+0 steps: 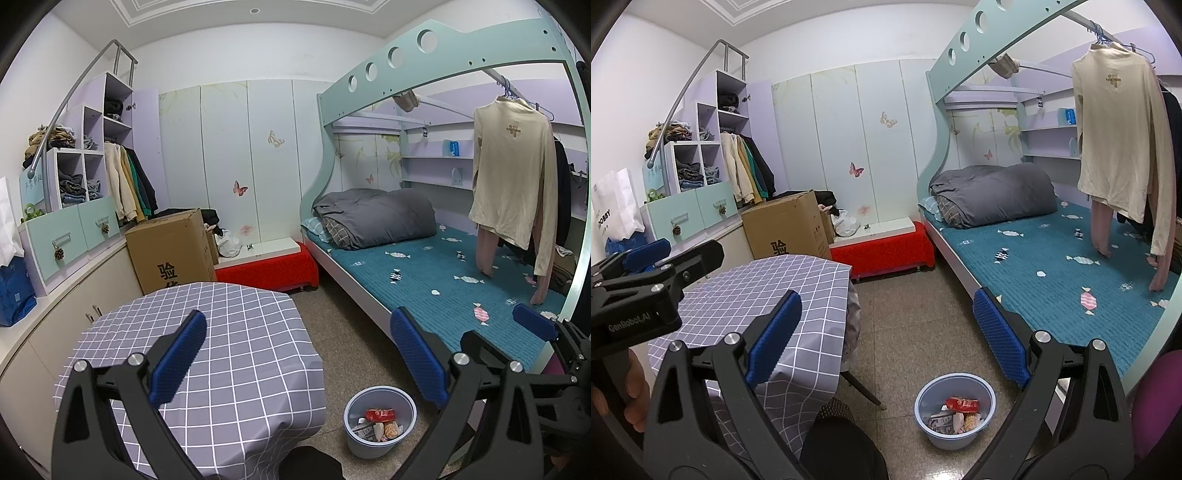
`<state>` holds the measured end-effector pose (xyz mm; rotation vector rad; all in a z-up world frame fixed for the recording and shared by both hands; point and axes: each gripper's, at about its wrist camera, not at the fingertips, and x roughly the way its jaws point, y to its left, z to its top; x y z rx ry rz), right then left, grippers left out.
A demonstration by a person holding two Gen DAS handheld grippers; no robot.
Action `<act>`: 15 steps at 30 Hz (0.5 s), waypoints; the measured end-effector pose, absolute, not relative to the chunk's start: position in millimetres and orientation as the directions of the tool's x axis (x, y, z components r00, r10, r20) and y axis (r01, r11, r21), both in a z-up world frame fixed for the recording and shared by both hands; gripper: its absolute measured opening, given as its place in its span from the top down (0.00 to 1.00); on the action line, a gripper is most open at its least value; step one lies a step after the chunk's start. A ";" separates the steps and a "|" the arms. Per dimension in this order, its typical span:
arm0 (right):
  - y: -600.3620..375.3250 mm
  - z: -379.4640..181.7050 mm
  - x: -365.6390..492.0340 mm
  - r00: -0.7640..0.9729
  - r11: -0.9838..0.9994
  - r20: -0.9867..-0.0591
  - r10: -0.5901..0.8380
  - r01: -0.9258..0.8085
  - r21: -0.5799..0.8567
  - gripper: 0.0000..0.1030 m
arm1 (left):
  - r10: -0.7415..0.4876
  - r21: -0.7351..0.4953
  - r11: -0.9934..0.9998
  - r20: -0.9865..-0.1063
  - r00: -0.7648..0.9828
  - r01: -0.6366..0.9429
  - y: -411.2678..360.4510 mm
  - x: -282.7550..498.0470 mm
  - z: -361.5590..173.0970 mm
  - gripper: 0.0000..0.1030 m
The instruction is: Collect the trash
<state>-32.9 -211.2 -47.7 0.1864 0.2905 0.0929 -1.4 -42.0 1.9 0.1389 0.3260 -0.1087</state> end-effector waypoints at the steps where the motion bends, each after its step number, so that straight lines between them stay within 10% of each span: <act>1: -210.8 -48.1 -33.0 0.954 0.979 -0.277 0.117 -0.063 0.196 0.10 | -0.084 0.119 0.985 -0.326 0.942 0.129 -41.9 -1.1 2.2 0.05; 15: -208.8 -50.3 -33.2 0.952 0.978 -0.282 0.118 -0.062 0.200 0.10 | -0.086 0.118 0.984 -0.328 0.941 0.131 -40.8 -1.2 2.2 0.05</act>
